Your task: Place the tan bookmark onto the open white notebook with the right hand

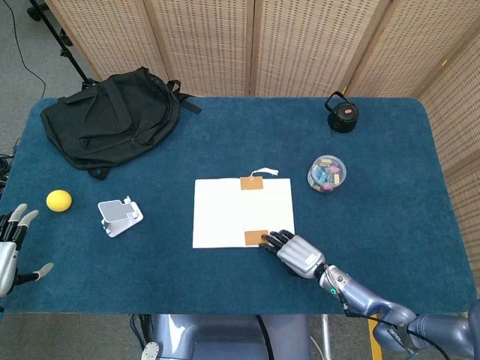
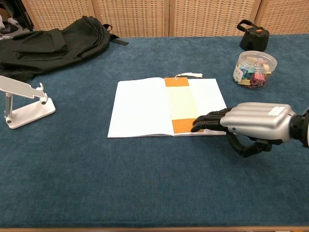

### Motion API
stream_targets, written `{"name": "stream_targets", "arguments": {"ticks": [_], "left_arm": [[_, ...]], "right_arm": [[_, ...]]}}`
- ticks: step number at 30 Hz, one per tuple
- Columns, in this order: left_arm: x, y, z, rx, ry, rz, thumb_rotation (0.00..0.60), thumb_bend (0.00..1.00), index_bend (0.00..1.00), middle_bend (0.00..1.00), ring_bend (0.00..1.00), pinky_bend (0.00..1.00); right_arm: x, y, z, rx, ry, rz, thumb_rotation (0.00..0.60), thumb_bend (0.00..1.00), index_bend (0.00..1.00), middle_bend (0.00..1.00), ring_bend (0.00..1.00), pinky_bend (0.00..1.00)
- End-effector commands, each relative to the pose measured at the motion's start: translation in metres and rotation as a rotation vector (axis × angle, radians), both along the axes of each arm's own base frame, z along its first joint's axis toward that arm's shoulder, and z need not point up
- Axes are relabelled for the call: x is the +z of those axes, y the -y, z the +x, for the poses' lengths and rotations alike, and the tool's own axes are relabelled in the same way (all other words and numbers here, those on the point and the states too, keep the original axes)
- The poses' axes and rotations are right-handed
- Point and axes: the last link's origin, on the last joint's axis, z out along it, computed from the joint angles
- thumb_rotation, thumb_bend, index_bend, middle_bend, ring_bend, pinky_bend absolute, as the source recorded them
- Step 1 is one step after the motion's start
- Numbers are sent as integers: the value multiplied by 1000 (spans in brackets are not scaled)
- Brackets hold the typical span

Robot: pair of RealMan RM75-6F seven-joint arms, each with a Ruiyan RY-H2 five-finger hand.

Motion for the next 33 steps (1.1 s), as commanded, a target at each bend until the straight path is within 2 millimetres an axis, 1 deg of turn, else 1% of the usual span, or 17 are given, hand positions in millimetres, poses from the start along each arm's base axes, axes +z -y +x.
{"name": "stream_targets", "arguments": {"ticks": [1, 7, 21, 33], "left_arm": [[0, 0, 0, 0, 0, 0, 600, 0, 0, 0, 0, 0], [0, 0, 0, 1, 0, -1, 600, 0, 0, 0, 0, 0], [1, 0, 0, 0, 6, 3, 600, 0, 0, 0, 0, 0], [2, 0, 0, 0, 8, 6, 600, 0, 0, 0, 0, 0]], "right_arm": [[-1, -2, 0, 0, 2, 5, 600, 1000, 87, 58, 0, 110], [-3, -7, 3, 15, 8, 10, 600, 1000, 95, 66, 0, 110], [-10, -7, 8, 9, 9, -26, 600, 1000, 96, 66, 0, 110], [-8, -5, 6, 1, -4, -32, 600, 1000, 96, 68, 0, 110]]}}
